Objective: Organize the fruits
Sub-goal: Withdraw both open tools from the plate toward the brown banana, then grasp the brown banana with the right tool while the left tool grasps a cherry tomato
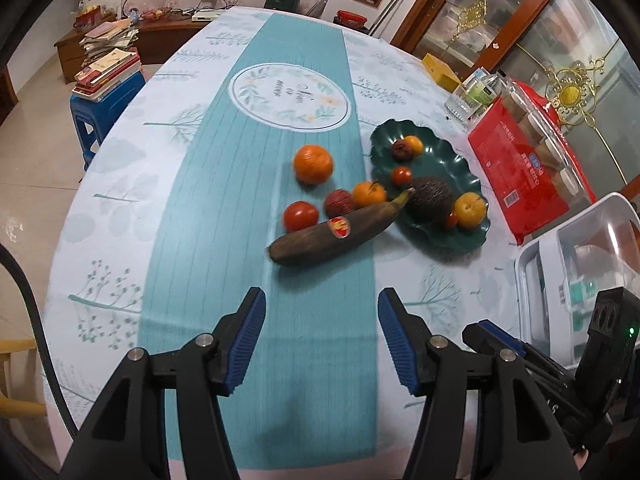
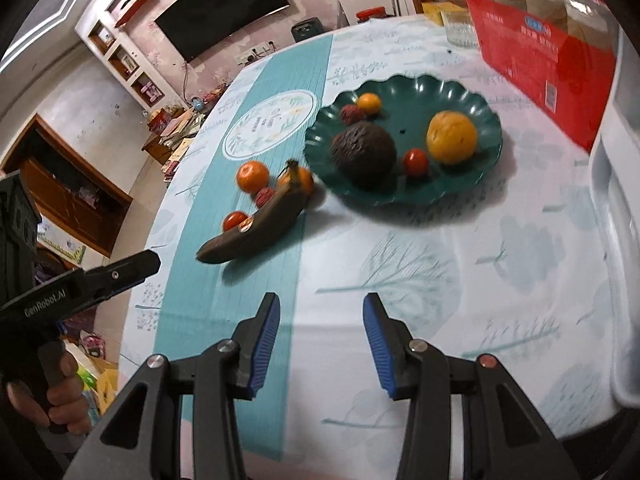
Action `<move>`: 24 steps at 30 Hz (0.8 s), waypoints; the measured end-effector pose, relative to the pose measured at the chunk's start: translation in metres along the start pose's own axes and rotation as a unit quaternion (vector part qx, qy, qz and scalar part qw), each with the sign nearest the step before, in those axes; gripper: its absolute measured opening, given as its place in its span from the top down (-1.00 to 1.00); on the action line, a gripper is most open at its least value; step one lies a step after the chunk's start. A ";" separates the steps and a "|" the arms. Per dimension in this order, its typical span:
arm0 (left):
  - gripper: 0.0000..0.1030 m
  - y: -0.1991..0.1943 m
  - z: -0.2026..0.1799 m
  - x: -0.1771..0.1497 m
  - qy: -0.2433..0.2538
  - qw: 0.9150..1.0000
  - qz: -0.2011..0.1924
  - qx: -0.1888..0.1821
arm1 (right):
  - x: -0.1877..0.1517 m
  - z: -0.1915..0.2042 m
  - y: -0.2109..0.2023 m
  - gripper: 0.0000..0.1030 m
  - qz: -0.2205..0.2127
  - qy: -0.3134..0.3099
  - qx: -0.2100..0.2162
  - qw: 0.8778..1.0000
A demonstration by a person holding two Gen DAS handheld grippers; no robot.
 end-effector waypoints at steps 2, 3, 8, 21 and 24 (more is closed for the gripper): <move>-0.11 -0.003 0.010 -0.001 0.006 1.000 0.002 0.001 | -0.006 0.003 0.005 0.15 0.002 0.024 0.006 1.000; -0.11 -0.004 0.016 -0.001 0.011 1.000 0.004 0.002 | -0.010 0.004 0.007 0.15 0.003 0.039 0.007 0.999; -0.11 -0.008 0.043 0.001 0.033 0.999 0.014 0.001 | -0.026 0.012 0.021 0.13 0.004 0.108 0.014 0.994; -0.11 -0.005 0.091 0.029 0.101 0.995 0.024 0.005 | -0.048 0.036 0.060 -0.09 -0.012 0.236 0.005 0.972; -0.11 0.000 0.094 0.041 0.111 0.993 0.025 0.005 | -0.044 0.040 0.067 -0.14 -0.009 0.251 0.005 0.968</move>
Point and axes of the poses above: each gripper's, at about its wrist camera, not at the fingertips, and y roughly the way its jaws point, z to its left, x to its top, the point moved 2 cm from there along y, roughly the way its jaws point, and after that the axes turned 6 degrees about x, right-handed, at the moved point
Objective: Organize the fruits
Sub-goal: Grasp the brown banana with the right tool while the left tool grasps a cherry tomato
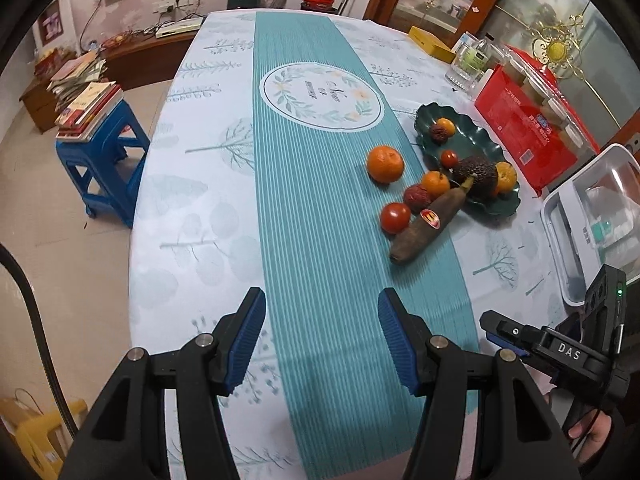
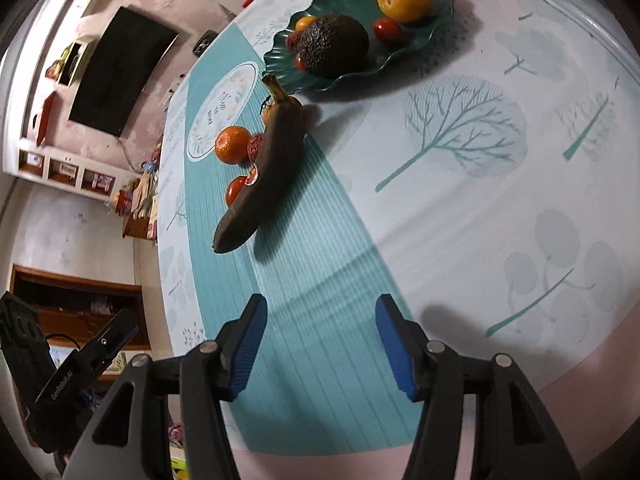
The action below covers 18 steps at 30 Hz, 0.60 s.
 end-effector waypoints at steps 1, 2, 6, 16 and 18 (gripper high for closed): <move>-0.11 0.002 0.001 0.004 0.002 1.000 0.001 -0.001 | 0.001 0.002 0.003 -0.16 0.001 0.004 -0.001 1.000; -0.11 0.004 0.001 0.007 0.002 1.000 0.002 -0.002 | 0.002 0.003 0.004 -0.17 0.002 0.006 -0.001 1.000; -0.11 0.017 0.000 0.025 0.012 1.000 0.011 -0.002 | 0.012 0.007 0.013 -0.18 0.002 0.018 -0.001 1.000; -0.11 0.055 -0.022 0.065 0.030 0.999 0.036 -0.012 | 0.043 0.012 0.038 -0.18 0.001 0.003 -0.010 1.000; -0.11 0.064 -0.027 0.069 0.032 0.999 0.039 -0.019 | 0.049 0.014 0.042 -0.18 -0.003 -0.011 -0.010 1.000</move>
Point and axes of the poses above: each gripper's, at about its wrist camera, not at the fingertips, and y roughly the way its jaws point, z to its left, x to its top, the point moved 2 cm from there along y, roughly the way its jaws point, and after that the axes turned 6 degrees about x, right-handed, at the moved point
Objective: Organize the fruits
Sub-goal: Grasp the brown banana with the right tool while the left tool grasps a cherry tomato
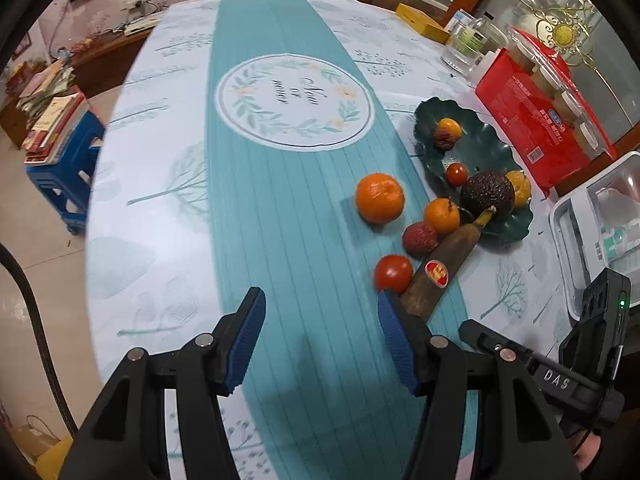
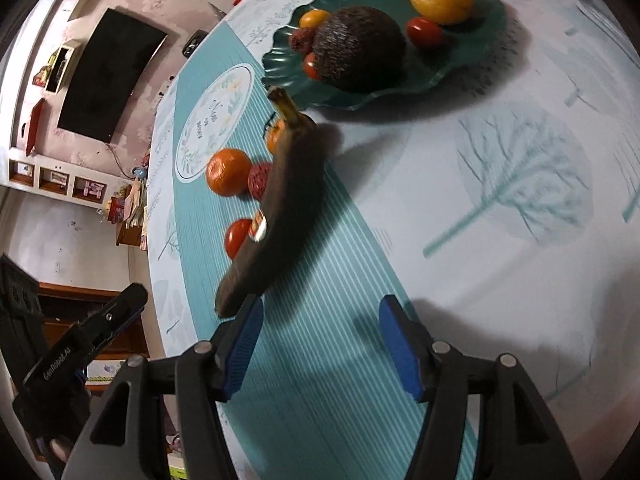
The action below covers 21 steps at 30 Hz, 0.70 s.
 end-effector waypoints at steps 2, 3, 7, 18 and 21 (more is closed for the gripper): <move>-0.11 0.009 -0.004 0.003 -0.002 1.000 0.004 -0.006 | 0.005 0.002 0.003 -0.18 -0.006 -0.014 0.004 1.000; -0.11 0.015 -0.006 0.005 -0.005 1.000 0.008 -0.010 | 0.009 0.003 0.006 -0.18 -0.008 -0.022 0.008 1.000; -0.11 0.035 -0.012 0.010 -0.013 0.999 0.019 -0.025 | 0.019 0.006 0.012 -0.18 -0.022 -0.052 0.016 0.998; -0.04 0.063 -0.030 0.016 -0.016 0.997 0.032 -0.070 | 0.036 0.009 0.024 -0.18 -0.042 -0.104 0.045 0.993; 0.02 0.068 -0.032 0.016 -0.019 0.996 0.041 -0.082 | 0.039 0.010 0.025 -0.18 -0.053 -0.110 0.057 0.991</move>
Point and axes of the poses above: each gripper's, at about its wrist camera, not at the fingertips, and y roughly the way its jaws point, z to its left, x to its top, the point moved 2 cm from there along y, roughly the way its jaws point, and after that the axes turned 6 degrees about x, right-handed, at the moved point
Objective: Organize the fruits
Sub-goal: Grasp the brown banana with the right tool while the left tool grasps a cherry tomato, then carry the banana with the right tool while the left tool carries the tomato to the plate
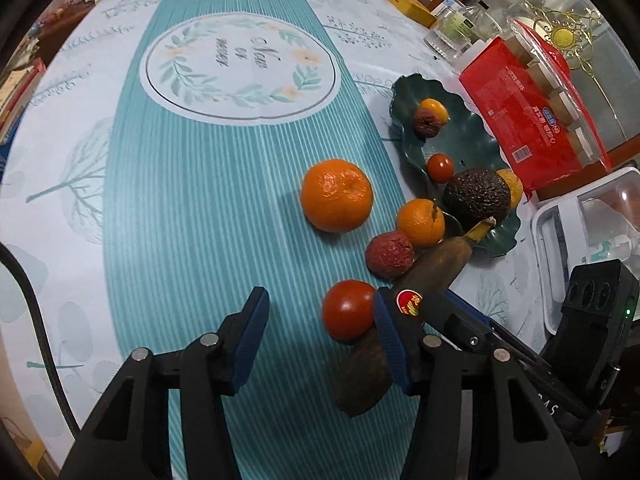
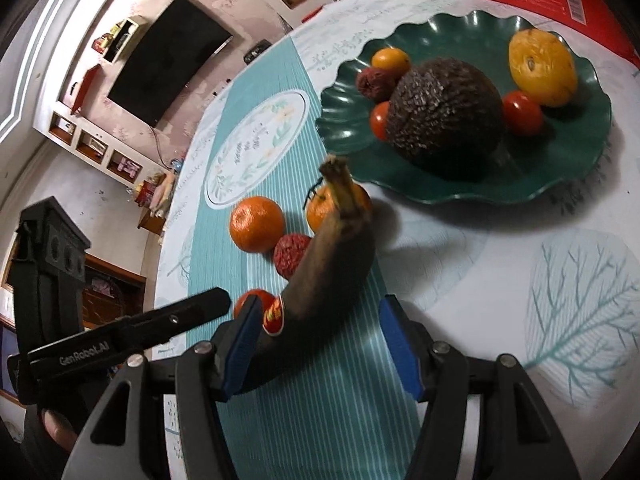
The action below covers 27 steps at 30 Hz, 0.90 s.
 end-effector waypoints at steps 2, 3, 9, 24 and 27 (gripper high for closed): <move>0.07 0.003 0.000 0.000 -0.003 1.000 0.006 -0.006 | 0.001 0.001 0.002 -0.18 -0.001 -0.006 0.001 1.000; 0.08 0.006 -0.001 0.000 -0.005 1.000 0.010 -0.008 | 0.002 0.001 0.004 -0.18 0.000 -0.010 -0.002 1.000; 0.19 0.015 -0.004 -0.001 -0.021 0.999 0.020 -0.034 | 0.003 0.004 0.011 -0.04 -0.003 -0.021 0.004 1.000; 0.33 0.021 -0.006 0.000 -0.037 0.998 0.026 -0.050 | 0.000 -0.004 -0.006 0.36 -0.022 0.006 0.030 0.999; 0.33 0.022 -0.008 0.000 -0.039 0.998 0.028 -0.052 | -0.001 -0.002 -0.013 0.39 -0.027 0.006 0.029 0.999</move>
Point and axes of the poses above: each gripper's, at about its wrist camera, not at the fingertips, and y roughly the way its jaws point, z to its left, x to its top, the point moved 2 cm from there along y, roughly the way its jaws point, and after that the axes turned 6 degrees about x, right-handed, at the moved point
